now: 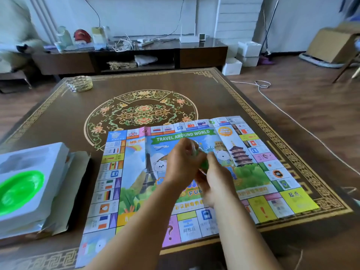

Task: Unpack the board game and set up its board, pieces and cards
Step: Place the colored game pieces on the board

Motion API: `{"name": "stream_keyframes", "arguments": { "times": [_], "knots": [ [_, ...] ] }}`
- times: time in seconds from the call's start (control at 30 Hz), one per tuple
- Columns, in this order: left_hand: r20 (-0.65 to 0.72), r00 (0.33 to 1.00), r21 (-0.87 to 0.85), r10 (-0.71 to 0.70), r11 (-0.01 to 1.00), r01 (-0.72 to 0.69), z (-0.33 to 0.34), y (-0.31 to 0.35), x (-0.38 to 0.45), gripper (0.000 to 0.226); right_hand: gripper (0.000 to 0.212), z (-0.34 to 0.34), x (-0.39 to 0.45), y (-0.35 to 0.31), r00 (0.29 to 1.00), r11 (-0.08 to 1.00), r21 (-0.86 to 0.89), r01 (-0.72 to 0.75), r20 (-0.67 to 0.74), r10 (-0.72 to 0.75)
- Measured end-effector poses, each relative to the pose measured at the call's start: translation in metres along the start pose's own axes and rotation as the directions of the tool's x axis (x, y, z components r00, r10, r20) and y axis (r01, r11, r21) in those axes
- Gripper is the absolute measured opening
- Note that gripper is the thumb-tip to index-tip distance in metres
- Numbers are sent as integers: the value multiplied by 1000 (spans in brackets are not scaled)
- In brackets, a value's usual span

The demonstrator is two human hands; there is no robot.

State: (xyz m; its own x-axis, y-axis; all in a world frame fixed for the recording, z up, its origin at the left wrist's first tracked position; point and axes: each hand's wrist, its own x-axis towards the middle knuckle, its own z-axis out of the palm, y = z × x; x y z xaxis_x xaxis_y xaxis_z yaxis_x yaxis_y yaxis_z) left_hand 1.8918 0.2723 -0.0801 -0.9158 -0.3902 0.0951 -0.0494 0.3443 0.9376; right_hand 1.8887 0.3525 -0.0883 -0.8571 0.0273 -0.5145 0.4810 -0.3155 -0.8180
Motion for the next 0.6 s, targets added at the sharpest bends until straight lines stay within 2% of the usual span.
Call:
{"name": "stream_keyframes", "arguments": {
  "times": [0.1, 0.2, 0.3, 0.37, 0.43, 0.5, 0.6],
  "knots": [
    [60, 998, -116, -13, 993, 19, 27, 3, 16, 20, 23, -15, 27, -19, 996, 996, 93, 9, -90, -1],
    [140, 989, -79, 50, 996, -39, 58, -1, 37, 32, 23, -27, 64, -41, 965, 981, -108, 158, -194, -177],
    [209, 968, 45, 140, 987, -153, 86, -6, 61, 39, 16, -33, 96, -63, 892, 905, -299, 302, -245, -379],
    [215, 962, 100, 167, 976, -192, 99, -11, 79, 44, 17, -35, 112, -79, 825, 800, -464, 381, -220, -520],
    [213, 966, 140, 147, 974, -179, 110, -20, 95, 59, 16, -36, 123, -92, 758, 664, -607, 436, -149, -635],
    [196, 973, 164, 124, 974, -157, 117, -28, 102, 67, 13, -34, 122, -103, 720, 508, -715, 480, -9, -694],
    [187, 962, 198, 199, 951, -235, 119, -34, 99, 59, 18, -29, 122, -104, 678, 300, -803, 515, 167, -716]
  ]
}}
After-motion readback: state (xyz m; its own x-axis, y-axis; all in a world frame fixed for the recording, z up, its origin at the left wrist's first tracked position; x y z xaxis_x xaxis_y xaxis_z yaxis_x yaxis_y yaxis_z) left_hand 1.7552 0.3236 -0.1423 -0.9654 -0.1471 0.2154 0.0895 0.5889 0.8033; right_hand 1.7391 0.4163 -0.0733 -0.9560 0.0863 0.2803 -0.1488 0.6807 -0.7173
